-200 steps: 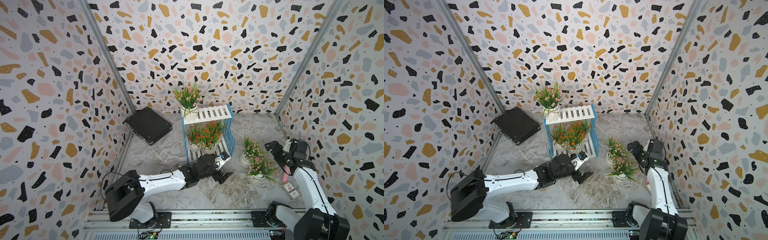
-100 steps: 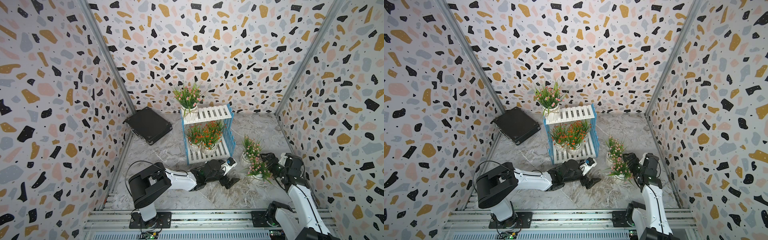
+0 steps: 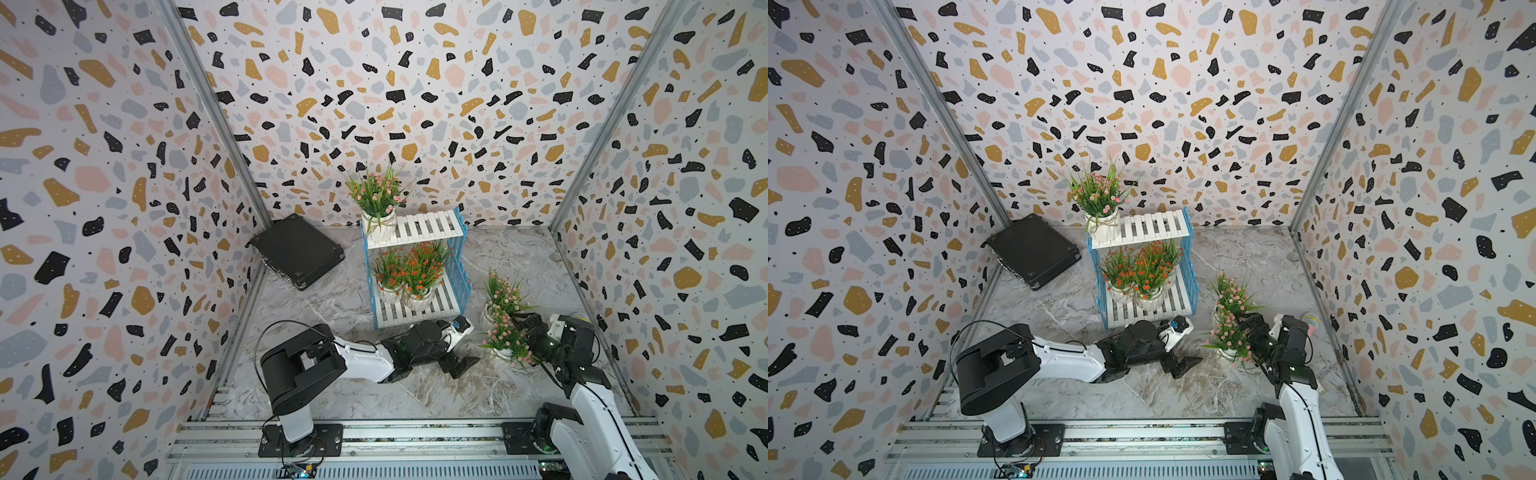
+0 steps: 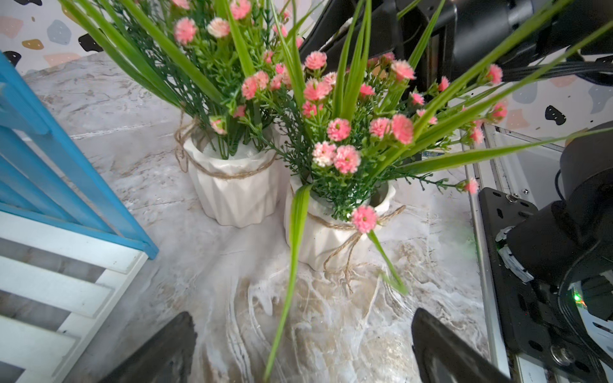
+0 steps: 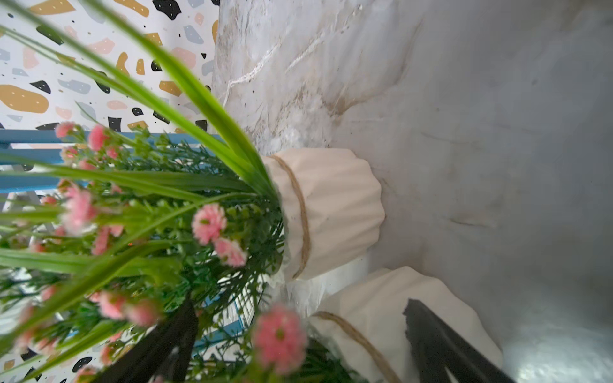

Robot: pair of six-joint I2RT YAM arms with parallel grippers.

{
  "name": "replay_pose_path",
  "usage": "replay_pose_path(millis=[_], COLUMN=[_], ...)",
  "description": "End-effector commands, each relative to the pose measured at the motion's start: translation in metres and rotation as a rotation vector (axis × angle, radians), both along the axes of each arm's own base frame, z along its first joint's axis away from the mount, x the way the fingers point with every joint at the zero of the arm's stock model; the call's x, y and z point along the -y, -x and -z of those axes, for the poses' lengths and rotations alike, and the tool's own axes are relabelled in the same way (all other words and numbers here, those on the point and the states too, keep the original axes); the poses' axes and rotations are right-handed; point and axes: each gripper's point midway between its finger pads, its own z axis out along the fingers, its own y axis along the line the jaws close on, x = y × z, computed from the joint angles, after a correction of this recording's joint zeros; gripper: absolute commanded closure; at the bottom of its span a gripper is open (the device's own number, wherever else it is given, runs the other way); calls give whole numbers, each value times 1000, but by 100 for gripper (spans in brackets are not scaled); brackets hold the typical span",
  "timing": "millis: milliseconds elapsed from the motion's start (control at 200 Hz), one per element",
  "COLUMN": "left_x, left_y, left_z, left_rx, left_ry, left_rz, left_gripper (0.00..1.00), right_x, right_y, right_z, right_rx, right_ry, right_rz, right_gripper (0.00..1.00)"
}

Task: Place the baby's breath potted plants on the rack by color
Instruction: Move the baby's breath potted plant to the center of the board.

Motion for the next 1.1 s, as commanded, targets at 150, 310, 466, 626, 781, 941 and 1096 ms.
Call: replay_pose_path(millis=[150,310,466,626,781,941,1096], left_x=[1,6,13,20,24,27,31], left_y=[1,3,6,8,5,3,-1], left_z=[10,16,20,23,25,22,20], left_rx=[10,2,-7,-3,10,24,39], left_ry=[-5,-7,-1,8,5,22,38], left_rz=[5,30,54,64,57,51,47], left_gripper=[1,1,1,1,1,1,1], right_x=[-28,-44,-61,-78,-83,-85,-88], right_y=[6,5,1,-4,-5,-5,-5], right_z=[-7,-11,-11,-15,-17,-19,-23], right_rx=[8,8,9,32,35,39,46], right_ry=[-50,-39,-46,-38,-32,-35,-52], right_rz=[-108,-201,-273,-325,-346,-352,-356], right_gripper=[1,1,1,1,1,1,1])
